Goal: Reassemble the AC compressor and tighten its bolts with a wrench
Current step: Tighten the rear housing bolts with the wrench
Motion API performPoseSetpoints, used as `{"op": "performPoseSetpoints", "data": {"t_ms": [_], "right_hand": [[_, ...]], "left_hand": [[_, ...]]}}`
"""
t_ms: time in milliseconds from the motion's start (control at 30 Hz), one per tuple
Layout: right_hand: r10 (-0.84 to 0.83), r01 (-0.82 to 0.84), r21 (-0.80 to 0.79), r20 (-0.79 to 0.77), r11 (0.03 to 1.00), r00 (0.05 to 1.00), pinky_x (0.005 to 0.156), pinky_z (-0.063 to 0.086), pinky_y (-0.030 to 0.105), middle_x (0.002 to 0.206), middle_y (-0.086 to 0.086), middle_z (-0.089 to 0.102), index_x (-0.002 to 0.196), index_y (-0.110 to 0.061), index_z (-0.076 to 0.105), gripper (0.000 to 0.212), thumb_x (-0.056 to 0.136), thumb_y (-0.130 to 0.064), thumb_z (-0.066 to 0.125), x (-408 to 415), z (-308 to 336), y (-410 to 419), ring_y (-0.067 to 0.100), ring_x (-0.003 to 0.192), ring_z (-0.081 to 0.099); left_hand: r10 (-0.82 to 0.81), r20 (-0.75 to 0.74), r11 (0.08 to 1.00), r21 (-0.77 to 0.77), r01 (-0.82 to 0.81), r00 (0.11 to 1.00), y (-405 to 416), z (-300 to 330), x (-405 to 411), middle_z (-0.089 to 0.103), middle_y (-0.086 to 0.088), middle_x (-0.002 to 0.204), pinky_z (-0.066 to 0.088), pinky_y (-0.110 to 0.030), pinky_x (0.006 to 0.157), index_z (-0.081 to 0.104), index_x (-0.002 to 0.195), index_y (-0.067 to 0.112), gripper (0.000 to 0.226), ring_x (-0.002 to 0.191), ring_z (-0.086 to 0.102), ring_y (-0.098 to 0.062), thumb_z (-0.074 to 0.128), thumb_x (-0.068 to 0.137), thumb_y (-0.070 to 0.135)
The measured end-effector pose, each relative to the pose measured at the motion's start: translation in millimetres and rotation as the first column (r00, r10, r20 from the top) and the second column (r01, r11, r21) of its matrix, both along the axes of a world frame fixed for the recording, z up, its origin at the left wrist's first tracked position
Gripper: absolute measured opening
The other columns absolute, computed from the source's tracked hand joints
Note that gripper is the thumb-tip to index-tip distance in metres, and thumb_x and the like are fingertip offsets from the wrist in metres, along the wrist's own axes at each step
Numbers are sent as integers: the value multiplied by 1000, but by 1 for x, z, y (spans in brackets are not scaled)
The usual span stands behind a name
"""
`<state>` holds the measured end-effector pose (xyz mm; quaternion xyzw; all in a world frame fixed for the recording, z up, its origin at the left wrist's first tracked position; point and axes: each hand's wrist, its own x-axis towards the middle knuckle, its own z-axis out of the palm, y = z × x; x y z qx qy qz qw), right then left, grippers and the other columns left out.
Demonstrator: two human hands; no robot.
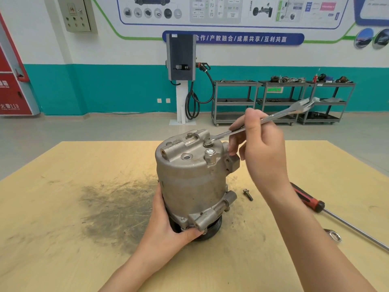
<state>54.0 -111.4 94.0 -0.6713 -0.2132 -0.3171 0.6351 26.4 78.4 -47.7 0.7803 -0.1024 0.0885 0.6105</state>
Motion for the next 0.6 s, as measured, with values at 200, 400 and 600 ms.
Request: {"op": "performPoseSetpoints", "data": {"t_ms": [200,400,600], "right_hand": [[-256,474,-314,540,822,802,42,30,21,54,-18,40,78,-4,62,51,100,-43,38,-14,2,14,2,42,35],[-132,151,-62,238,987,962,45,42,27,55,-2,57,82,-15,55,34,100,-38,38,-15,9,6,14,48,57],[88,-68,174,-105,982,991,42,37,20,55,-1,59,82,-13,56,44,105,-38,29,0,7,-7,12,51,57]], "left_hand": [[-11,14,1000,-12,11,1000,-1,-2,1,41,38,134,40,-12,94,10,142,56,127,126,43,14,85,41,73],[-18,17,1000,-17,18,1000,-1,1,0,37,41,133,38,2,88,8,138,61,123,124,41,18,85,43,73],[-23,22,1000,-13,23,999,-1,1,-1,38,37,136,37,1,90,8,144,53,129,126,40,17,85,43,72]]}}
